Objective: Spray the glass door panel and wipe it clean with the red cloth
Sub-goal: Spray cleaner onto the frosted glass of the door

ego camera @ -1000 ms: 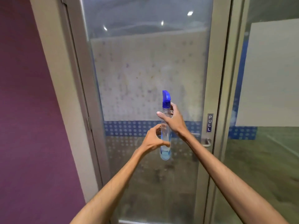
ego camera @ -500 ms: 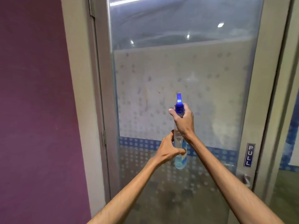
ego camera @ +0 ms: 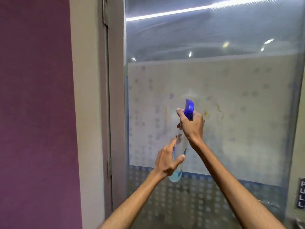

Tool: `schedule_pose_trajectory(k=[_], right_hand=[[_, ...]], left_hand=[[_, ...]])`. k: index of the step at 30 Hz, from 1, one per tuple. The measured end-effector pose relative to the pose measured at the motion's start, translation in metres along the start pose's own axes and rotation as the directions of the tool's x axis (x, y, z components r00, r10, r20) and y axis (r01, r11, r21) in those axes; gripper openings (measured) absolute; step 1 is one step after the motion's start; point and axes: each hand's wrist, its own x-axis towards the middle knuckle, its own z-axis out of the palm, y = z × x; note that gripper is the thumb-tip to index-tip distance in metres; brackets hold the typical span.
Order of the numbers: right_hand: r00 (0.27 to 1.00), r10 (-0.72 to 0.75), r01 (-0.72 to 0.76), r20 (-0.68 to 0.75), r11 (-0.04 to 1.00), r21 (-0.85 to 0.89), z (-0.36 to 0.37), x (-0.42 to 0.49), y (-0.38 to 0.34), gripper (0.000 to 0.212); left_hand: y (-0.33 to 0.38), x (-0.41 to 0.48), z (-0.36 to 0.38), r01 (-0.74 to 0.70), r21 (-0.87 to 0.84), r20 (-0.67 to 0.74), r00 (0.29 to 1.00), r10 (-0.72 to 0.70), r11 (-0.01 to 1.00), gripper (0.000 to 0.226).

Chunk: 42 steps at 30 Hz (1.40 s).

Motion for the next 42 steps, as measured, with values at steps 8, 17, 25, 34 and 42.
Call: schedule_pose_trajectory(k=[8, 17, 25, 34, 42], right_hand=[[0.998, -0.057, 0.054, -0.012, 0.985, -0.166, 0.03, -0.002, 0.008, 0.037], [0.994, -0.109, 0.106, -0.021, 0.989, -0.104, 0.046, 0.002, 0.005, 0.032], [0.994, -0.049, 0.035, -0.099, 0.989, -0.141, 0.044, 0.006, 0.021, 0.034], [0.986, 0.016, -0.028, -0.169, 0.997, -0.07, 0.031, 0.008, 0.029, 0.025], [0.97, 0.086, -0.102, -0.226, 0.993, -0.063, -0.01, 0.02, 0.025, 0.027]], left_hand=[[-0.088, 0.045, -0.05, 0.127, 0.05, -0.459, 0.884, -0.09, 0.991, 0.066], [-0.138, 0.112, -0.061, 0.108, 0.435, -0.371, 0.926, 0.069, 0.894, 0.067], [-0.162, 0.12, -0.043, 0.106, 0.476, -0.412, 0.904, 0.115, 0.873, 0.066], [-0.159, 0.119, -0.042, 0.076, 0.489, -0.412, 0.898, 0.153, 0.869, 0.067], [-0.154, 0.097, -0.024, -0.116, 0.491, -0.246, 0.932, 0.266, 0.863, 0.081]])
